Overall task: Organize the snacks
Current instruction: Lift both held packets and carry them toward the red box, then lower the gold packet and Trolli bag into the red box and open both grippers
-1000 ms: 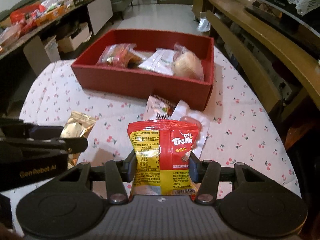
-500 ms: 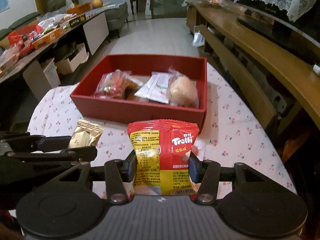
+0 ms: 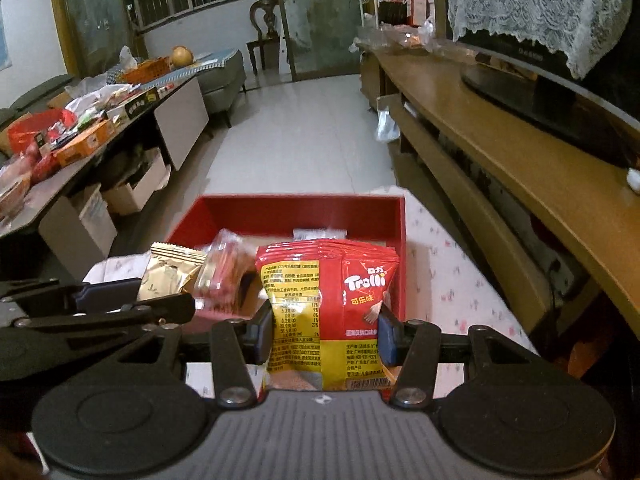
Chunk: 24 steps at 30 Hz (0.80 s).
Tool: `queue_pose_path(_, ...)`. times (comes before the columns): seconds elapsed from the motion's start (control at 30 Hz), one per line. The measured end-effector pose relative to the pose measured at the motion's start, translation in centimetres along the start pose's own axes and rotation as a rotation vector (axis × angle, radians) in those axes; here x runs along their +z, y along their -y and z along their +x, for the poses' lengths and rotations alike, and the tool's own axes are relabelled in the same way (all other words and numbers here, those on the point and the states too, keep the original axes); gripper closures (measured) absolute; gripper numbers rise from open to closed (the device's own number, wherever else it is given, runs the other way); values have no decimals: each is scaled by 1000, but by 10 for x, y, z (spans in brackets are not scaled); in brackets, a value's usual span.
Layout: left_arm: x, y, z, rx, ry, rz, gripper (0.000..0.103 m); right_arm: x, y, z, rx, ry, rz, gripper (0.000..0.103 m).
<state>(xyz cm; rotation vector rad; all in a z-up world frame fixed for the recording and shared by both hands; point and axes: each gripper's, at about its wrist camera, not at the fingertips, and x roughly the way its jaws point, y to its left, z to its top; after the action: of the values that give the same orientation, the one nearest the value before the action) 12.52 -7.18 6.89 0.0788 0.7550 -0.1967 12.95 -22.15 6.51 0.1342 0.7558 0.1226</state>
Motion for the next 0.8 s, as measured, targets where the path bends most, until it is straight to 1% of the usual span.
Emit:
queue_pose_path(0.27,25,-8,41,32,-10,-4,56,27,7,47,-2,-28,6,39)
queue_pose_path(0.47,30,-12,70,51,-44,-14,56,33,11,81,-8,-65,8,39)
queue_pose_path(0.8,28,-14,102,65,-95,-32,56,34,19,118,-10,-119,12,39)
